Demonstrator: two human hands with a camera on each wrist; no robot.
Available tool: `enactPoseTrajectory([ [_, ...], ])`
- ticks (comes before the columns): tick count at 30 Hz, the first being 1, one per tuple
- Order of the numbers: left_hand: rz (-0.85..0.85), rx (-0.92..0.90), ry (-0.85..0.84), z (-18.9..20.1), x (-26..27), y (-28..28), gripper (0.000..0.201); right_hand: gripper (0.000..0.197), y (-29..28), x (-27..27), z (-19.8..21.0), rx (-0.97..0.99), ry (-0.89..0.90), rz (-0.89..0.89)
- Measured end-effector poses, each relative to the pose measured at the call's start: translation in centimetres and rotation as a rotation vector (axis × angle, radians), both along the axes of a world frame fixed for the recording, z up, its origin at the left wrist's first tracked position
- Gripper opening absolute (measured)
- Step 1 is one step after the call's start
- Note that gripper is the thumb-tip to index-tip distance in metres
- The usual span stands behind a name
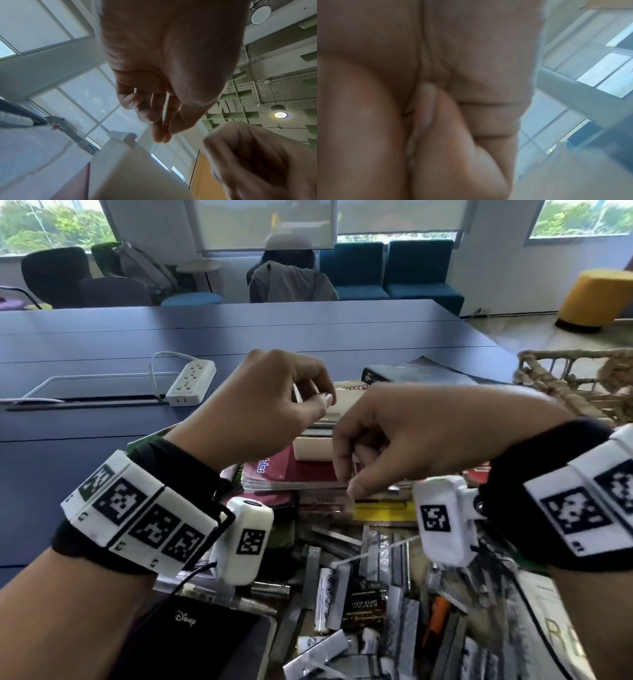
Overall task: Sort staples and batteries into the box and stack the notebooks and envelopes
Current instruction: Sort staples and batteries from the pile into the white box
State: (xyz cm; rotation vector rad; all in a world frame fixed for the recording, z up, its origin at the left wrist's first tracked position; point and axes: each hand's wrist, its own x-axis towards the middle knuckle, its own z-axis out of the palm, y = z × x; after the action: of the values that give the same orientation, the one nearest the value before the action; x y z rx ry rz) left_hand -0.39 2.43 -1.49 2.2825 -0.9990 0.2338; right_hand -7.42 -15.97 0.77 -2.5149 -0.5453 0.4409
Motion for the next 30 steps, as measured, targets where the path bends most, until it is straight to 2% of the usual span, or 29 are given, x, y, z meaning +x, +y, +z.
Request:
enactPoseTrajectory([
  [3,-0.025,0.033,0.007,0.1,-0.2,-0.1,0.017,0.009,-2.3,0.0,1.2,0.133,-0.038,-0.055],
  [5,-0.111,0.101,0.09,0.4,-0.7,-0.3,0.019,0.009,-3.6,-0.1,1.6,0.214,-0.104,-0.102],
  [9,-0.315,0.407,0.215,0.3,-2.2,-1.3,0.012,0.01,-4.4,0.3,1.0,0.342,-0.297,-0.196],
  [12,-0.396,0.6,0.285,-1.0,-3.5,-2.1,0.005,0.01,-3.5,0.9,-0.1,0.379,-0.358,-0.227],
  [16,-0.337,0.688,0.316,-1.3,-4.2,-2.2,0.007,0.009,-2.6,1.3,-1.0,0.38,-0.376,-0.216],
  [20,-0.295,0.806,0.155,-1.2,-4.7,-2.3,0.017,0.009,-2.5,1.5,-1.1,0.39,-0.384,-0.219],
  [24,-0.292,0.826,0.105,-1.2,-4.9,-2.6,0.016,0.01,-2.6,1.4,-1.1,0.387,-0.378,-0.212],
  [30,-0.297,0.841,0.124,-1.3,-4.7,-2.4,0.016,0.011,-2.7,1.5,-1.4,0.408,-0.372,-0.247],
])
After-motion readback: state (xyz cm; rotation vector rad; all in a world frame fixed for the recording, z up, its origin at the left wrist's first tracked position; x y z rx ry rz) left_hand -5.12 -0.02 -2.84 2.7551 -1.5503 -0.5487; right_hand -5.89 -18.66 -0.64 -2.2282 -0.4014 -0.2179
